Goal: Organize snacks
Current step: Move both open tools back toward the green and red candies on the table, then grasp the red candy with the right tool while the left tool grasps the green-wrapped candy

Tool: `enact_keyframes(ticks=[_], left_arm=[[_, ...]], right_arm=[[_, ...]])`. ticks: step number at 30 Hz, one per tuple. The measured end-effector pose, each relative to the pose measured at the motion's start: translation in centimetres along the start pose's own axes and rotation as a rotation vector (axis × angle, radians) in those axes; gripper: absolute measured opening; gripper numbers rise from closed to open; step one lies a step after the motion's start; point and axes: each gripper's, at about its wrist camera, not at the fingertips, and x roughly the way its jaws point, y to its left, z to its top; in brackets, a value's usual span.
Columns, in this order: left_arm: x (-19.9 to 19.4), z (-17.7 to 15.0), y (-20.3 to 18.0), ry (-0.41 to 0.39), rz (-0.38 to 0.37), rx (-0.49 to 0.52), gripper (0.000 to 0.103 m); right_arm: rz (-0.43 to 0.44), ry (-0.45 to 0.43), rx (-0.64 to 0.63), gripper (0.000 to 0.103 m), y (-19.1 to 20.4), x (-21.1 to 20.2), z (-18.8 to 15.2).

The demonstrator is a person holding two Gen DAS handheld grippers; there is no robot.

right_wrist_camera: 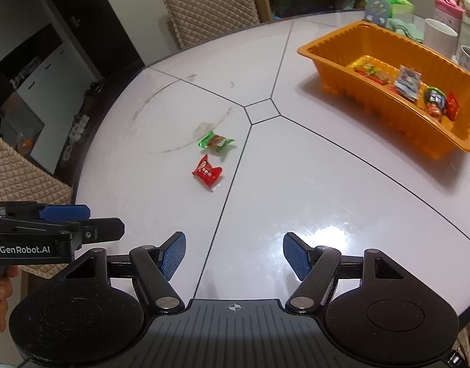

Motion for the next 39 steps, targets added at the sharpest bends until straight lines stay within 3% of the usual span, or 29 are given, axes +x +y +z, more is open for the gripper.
enact_keyframes(ticks=[20,24,39], left_arm=[[2.2,0.9,2.3,0.005,0.038,-0.062,0.067],[2.8,1.1,2.8,0.009,0.048,-0.079,0.067],[4.6,2.3,4.0,0.023,0.063,-0.101,0.067]], right_arm=[[0.033,-0.034,-0.171,0.069,1.4,4.5,1.6],[0.052,-0.052,-0.251,0.054,2.2,5.5,1.9],[0.046,-0.075,-0.506,0.042,4.4,9.2,3.3]])
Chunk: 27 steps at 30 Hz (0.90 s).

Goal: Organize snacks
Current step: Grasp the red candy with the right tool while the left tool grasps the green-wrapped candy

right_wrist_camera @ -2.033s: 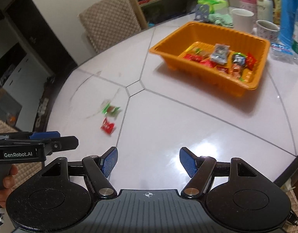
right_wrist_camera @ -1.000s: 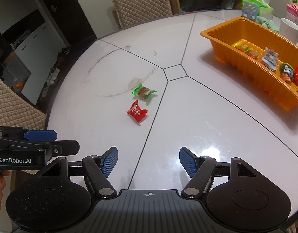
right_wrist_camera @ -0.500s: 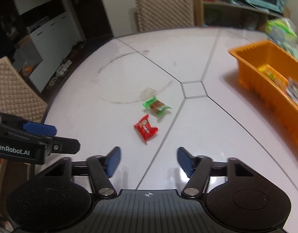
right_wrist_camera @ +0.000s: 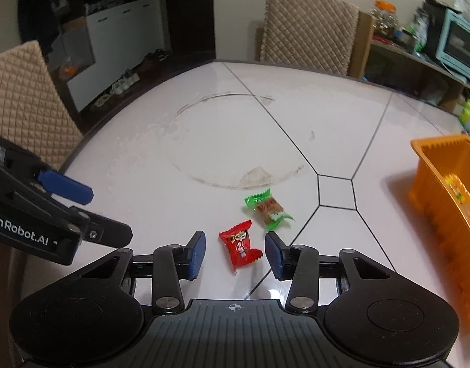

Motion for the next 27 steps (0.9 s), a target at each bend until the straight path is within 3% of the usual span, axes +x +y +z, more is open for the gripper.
enact_keyframes(ticks=[10,12,17,27], left_arm=[[0.9,1.1,0.8,-0.002,0.021,-0.007,0.067],[1.0,1.2,0.8,-0.004,0.023,-0.006,0.067],[1.4,1.6,0.4,-0.003,0.022,0.009,0.067],[2.0,2.5,-1.6,-0.045,-0.042,0.095,0.067]], right_arm=[[-0.006,0.035,-0.081,0.034,-0.2,2.4,-0.3],[-0.001,0.042,-0.082,0.022,-0.4,2.6,-0.4],[0.013,0.038,-0.068,0.022,-1.0,2.5,-0.5],[0.017,0.01,0.127,0.021,-4.0,-0.7,-0.5]])
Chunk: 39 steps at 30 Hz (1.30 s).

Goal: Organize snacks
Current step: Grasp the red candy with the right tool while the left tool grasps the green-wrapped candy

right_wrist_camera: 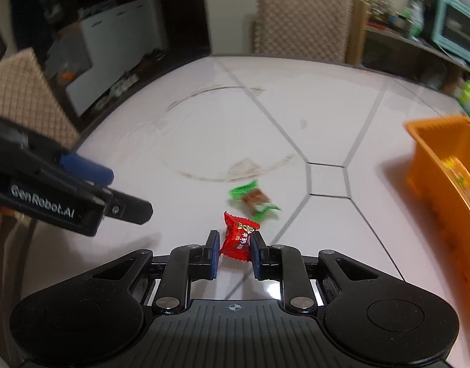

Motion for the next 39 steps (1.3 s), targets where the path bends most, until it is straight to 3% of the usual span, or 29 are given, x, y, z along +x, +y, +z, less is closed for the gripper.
enact_keyframes(ticks=[8,17,21,26,33,39], left_arm=[[2.0,2.0,-3.1,-0.053,-0.089,0.119,0.066],[5.4,3.7,-5.8,-0.043,-0.126,0.224,0.065],[6.6,4.1,-6.3,-0.027,-0.126,0.242,0.052],[7.5,4.1,-6.2,-0.004,-0.122,0.245,0.049],[7.5,4.0,-6.4,-0.01,-0.114,0.261,0.033],[7.2,3.9,-6.6,-0.01,-0.118,0.275,0.025]], right_arm=[[-0.077,0.0,0.191,0.021,-4.3,-2.0,-0.6],[-0.134,-0.008,0.277,0.021,-6.1,-3.6,-1.4],[-0.149,-0.009,0.302,0.021,-7.0,-3.8,-2.0],[-0.159,-0.01,0.324,0.021,-7.4,-4.2,-2.5],[-0.161,-0.007,0.331,0.021,-7.7,-4.2,-2.6],[-0.16,-0.006,0.328,0.021,-7.5,-4.3,-2.6]])
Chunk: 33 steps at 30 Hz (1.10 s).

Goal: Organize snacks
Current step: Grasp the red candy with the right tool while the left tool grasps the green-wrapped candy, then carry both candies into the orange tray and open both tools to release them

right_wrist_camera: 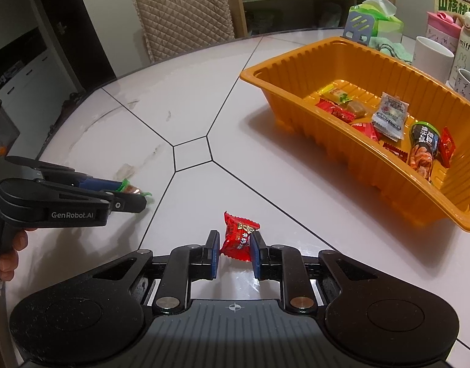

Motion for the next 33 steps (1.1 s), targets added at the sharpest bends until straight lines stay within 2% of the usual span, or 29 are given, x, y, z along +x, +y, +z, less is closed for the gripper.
enact_keyframes(ticks=[21,33], left_arm=[[-2.7,0.5,-1.2,-0.03,-0.019,0.015,0.024],[-5.5,3.3,-4.0,-0.101,-0.067,0.058,0.024]], right_arm=[[-0.001,-0.042,0.003,0.021,0.2,-2.1,0.0],[-0.023,-0.119,0.022,0.021,-1.0,-5.4,0.8]])
